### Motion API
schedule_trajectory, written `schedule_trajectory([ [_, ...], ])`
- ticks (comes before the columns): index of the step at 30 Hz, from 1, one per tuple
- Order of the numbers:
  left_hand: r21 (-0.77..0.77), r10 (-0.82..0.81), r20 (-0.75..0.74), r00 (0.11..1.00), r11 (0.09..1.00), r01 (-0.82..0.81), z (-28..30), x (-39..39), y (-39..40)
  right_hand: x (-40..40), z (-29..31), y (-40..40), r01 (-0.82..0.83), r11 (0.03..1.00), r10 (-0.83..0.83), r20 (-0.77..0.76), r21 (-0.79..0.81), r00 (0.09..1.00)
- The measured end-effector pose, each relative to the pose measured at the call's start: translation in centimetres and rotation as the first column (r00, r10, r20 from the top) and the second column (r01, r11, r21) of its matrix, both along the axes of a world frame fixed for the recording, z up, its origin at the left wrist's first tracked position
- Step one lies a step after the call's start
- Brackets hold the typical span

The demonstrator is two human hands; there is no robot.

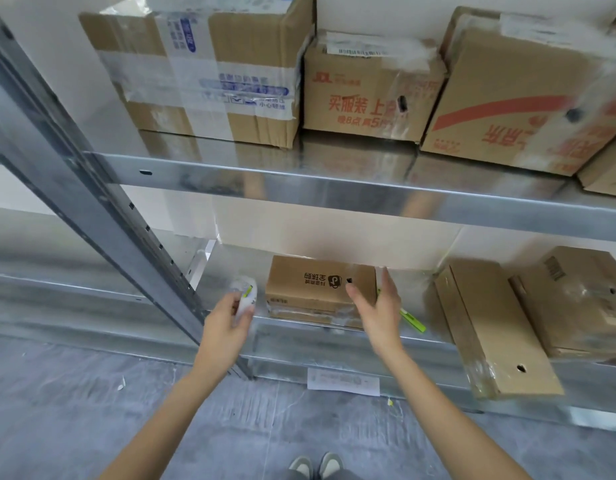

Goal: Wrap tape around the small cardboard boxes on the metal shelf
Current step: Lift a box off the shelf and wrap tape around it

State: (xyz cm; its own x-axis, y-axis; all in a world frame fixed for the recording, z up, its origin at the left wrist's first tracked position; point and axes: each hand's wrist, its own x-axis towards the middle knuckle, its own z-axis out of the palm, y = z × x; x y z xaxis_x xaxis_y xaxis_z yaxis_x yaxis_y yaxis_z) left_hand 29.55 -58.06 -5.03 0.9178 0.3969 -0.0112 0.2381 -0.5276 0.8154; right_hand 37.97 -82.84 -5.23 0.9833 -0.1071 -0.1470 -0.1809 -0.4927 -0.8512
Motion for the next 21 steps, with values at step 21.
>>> schedule_trajectory([
  [21,-0.327,-0.386,0.129,0.913,0.853,0.407,2.7,-3.3,-11.4,-4.1,4.9,-1.0,-0.256,0.901,0.292,-0.055,0.351,0.955],
])
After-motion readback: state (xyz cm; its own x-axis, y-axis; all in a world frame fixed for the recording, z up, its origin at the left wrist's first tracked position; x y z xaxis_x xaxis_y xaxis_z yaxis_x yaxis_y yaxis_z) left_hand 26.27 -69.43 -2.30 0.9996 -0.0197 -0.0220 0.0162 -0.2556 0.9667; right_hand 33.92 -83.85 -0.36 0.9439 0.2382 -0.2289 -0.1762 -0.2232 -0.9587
